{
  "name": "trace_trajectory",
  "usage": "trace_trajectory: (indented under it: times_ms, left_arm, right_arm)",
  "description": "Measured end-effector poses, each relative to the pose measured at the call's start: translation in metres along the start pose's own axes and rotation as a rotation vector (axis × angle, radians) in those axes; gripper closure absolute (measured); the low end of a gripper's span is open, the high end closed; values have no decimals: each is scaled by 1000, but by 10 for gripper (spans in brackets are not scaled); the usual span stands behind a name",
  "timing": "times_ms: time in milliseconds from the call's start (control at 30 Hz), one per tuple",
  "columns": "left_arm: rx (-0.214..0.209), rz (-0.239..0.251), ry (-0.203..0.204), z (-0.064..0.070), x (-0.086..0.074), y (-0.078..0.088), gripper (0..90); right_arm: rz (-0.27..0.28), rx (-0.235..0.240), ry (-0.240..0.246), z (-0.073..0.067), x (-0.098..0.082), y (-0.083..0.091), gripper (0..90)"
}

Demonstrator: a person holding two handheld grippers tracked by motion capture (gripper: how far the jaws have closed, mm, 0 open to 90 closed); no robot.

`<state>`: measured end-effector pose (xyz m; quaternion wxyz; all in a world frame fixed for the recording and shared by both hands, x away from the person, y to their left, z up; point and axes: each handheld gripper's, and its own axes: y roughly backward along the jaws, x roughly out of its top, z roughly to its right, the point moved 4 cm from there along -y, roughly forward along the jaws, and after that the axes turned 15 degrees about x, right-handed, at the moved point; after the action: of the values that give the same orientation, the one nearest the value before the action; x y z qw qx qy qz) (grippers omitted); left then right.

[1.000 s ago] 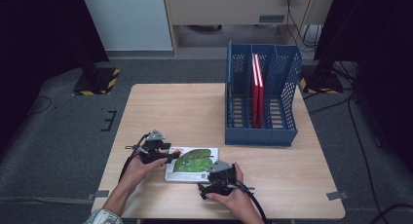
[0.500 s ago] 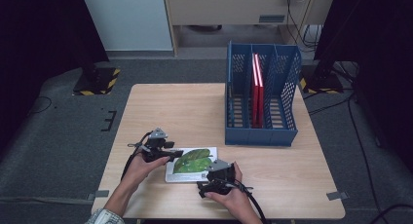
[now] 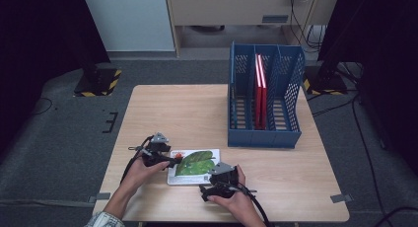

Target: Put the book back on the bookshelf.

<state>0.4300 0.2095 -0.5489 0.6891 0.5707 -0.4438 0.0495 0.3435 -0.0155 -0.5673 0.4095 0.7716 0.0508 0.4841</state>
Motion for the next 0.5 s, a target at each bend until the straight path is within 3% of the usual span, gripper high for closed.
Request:
trace_trajectory:
  times_ms: [500]
  left_arm:
    - [-41, -32, 11, 5, -6, 2, 219]
  right_arm:
    - [-8, 9, 2, -4, -2, 2, 10]
